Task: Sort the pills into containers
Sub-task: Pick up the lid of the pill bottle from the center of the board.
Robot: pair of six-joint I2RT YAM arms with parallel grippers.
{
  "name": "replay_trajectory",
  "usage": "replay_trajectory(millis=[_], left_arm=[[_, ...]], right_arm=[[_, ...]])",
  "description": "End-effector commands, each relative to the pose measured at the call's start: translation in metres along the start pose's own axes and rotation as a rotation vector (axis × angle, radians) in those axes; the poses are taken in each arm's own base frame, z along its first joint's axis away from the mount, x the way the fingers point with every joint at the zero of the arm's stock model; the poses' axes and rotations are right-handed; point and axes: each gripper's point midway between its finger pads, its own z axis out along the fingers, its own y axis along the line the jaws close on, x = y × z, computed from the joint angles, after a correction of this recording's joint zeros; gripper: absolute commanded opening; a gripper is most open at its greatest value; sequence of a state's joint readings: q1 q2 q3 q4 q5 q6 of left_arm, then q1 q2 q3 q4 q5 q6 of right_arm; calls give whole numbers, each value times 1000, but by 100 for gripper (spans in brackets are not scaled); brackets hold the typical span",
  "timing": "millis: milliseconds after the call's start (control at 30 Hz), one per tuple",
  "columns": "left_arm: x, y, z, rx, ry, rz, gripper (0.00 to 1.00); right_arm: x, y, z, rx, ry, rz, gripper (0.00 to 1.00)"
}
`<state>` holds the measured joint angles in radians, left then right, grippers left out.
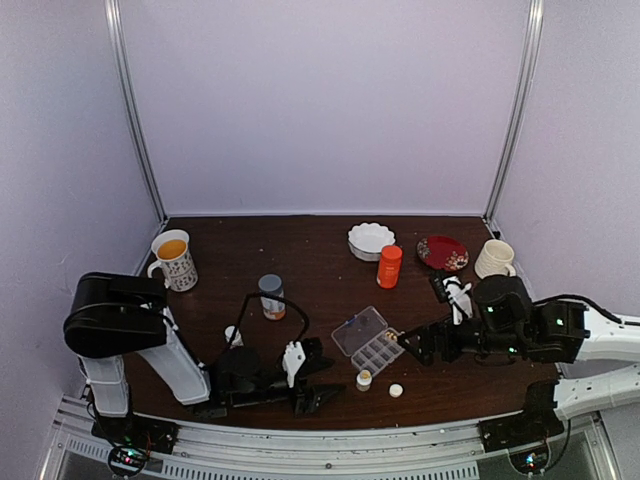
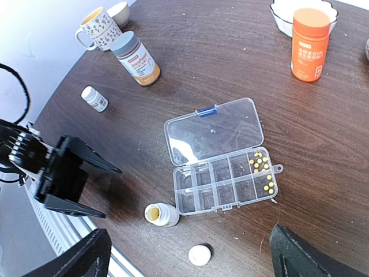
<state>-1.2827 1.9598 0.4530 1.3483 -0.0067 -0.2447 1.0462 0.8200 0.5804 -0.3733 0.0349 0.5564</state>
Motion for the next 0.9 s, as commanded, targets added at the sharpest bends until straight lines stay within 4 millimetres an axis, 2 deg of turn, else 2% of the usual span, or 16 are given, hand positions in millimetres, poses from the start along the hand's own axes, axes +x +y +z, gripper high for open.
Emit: replay_trajectory(millis=[0, 67, 133, 200, 333, 467, 600, 867], left_arm=[[-21, 2, -8, -27, -12, -92, 67], [-26, 2, -11, -31, -3, -121, 73], [-32, 8, -15, -73, 12, -157, 91], [-37, 16, -19, -131, 42, -183, 97], [-51, 43, -35, -332, 184, -225, 98], [-67, 76, -70, -562, 303, -262, 98], [-78, 84, -84, -549, 333, -314, 98], [-89, 93, -101, -577, 355, -343, 98]], right_arm=[[1, 0, 8, 29, 29, 55, 100], [16, -4, 16, 66, 123, 28, 100], [37, -2, 25, 67, 241, -3, 100], [55, 0, 33, 76, 330, -17, 100], [77, 0, 38, 143, 414, -77, 97], [92, 2, 43, 149, 455, -83, 81], [98, 1, 51, 153, 463, -74, 66], [108, 5, 66, 180, 517, -104, 64]])
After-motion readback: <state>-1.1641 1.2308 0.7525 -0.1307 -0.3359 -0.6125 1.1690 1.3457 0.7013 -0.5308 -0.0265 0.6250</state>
